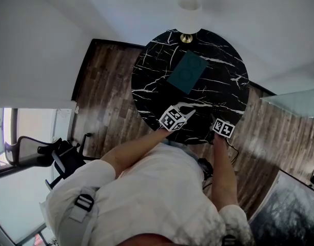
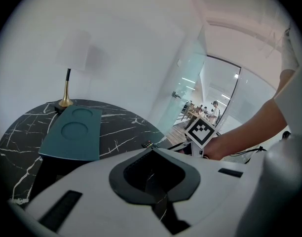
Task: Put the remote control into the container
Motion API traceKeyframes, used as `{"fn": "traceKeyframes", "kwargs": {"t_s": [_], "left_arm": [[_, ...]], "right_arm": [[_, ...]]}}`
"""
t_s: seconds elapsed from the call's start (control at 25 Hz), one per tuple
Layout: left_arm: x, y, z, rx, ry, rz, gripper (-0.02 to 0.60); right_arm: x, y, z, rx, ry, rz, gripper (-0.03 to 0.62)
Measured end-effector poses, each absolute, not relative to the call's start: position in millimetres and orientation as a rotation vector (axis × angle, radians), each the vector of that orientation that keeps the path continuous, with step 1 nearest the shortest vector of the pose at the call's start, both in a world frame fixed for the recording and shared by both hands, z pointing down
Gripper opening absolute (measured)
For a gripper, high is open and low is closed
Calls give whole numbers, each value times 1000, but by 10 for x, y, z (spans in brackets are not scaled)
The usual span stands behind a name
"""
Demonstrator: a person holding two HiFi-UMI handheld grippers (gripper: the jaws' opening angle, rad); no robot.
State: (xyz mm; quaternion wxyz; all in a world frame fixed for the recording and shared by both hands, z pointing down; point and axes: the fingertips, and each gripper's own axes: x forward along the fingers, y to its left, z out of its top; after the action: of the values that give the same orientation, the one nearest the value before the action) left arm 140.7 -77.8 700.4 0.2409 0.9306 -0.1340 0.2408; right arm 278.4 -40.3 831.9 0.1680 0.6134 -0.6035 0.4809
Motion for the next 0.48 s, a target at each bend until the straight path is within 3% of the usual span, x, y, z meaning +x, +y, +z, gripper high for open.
{"fn": "traceKeyframes", "kwargs": {"t_s": [0.48], "left_arm": [[1198,-863,6891,2552,-434,604,6]], "right_arm": [[2480,-595,7744,1809,-1888,1385,190]]}}
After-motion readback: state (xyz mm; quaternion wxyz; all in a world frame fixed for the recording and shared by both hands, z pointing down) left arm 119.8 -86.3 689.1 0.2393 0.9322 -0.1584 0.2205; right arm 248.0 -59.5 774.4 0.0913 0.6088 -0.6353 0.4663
